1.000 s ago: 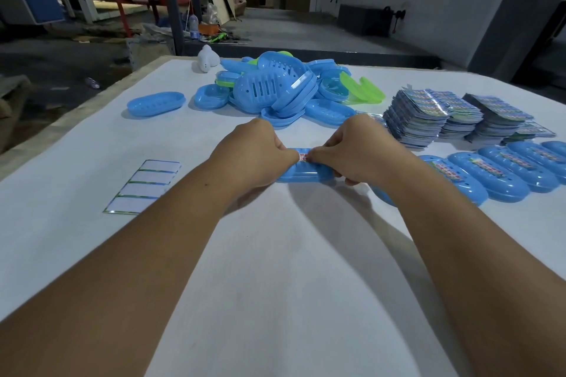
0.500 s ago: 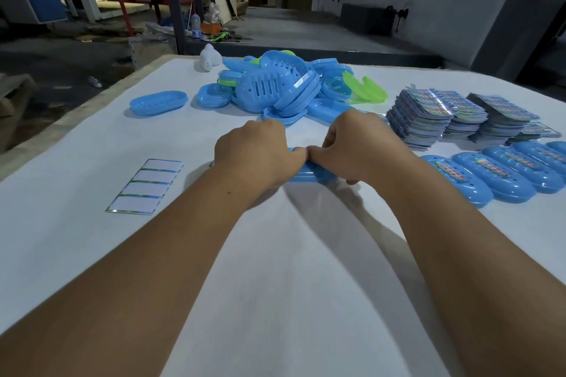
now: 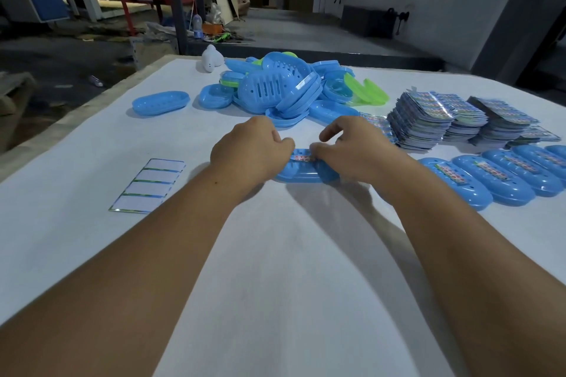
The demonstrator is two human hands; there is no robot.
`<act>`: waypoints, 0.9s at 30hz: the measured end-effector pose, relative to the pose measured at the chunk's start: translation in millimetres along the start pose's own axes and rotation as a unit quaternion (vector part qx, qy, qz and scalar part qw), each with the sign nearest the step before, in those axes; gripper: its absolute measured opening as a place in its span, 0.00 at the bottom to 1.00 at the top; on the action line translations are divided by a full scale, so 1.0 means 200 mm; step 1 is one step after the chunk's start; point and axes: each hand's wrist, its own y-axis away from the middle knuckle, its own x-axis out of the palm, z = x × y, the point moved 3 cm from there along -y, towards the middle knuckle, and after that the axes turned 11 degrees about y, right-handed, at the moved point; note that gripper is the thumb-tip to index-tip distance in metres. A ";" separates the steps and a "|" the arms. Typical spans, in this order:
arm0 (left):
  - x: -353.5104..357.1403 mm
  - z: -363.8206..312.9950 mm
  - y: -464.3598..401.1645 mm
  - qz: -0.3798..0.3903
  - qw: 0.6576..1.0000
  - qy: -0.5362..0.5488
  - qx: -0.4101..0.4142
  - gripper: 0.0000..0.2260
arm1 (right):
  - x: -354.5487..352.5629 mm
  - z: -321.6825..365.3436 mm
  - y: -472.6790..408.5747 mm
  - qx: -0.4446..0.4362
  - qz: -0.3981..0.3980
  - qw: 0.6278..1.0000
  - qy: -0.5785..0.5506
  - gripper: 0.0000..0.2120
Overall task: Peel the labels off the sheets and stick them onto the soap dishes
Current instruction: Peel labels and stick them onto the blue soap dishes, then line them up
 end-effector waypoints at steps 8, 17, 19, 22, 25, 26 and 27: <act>-0.05 0.03 -0.02 -0.112 0.992 0.049 0.043 0.09 | -0.04 0.03 0.02 -0.105 -0.019 0.993 -0.044 0.12; -0.04 0.03 -0.01 -0.112 0.991 0.051 0.049 0.09 | 0.00 0.09 0.11 -0.170 0.049 0.976 0.127 0.29; -0.04 0.03 -0.01 -0.106 0.992 0.047 0.050 0.09 | -0.01 0.09 0.11 -0.142 0.036 0.969 0.198 0.29; -0.03 0.04 -0.01 -0.099 0.993 0.039 0.047 0.10 | -0.03 0.07 0.12 -0.088 0.031 0.960 0.263 0.26; -0.02 0.04 -0.01 -0.093 0.994 0.037 0.046 0.10 | -0.06 0.03 0.12 -0.052 0.034 0.959 0.277 0.21; -0.02 0.04 -0.02 -0.093 0.994 0.035 0.046 0.09 | -0.07 0.02 0.12 -0.045 0.031 0.960 0.274 0.21; -0.02 0.05 -0.02 -0.094 0.994 0.033 0.047 0.09 | -0.08 0.00 0.13 -0.036 0.029 0.962 0.270 0.21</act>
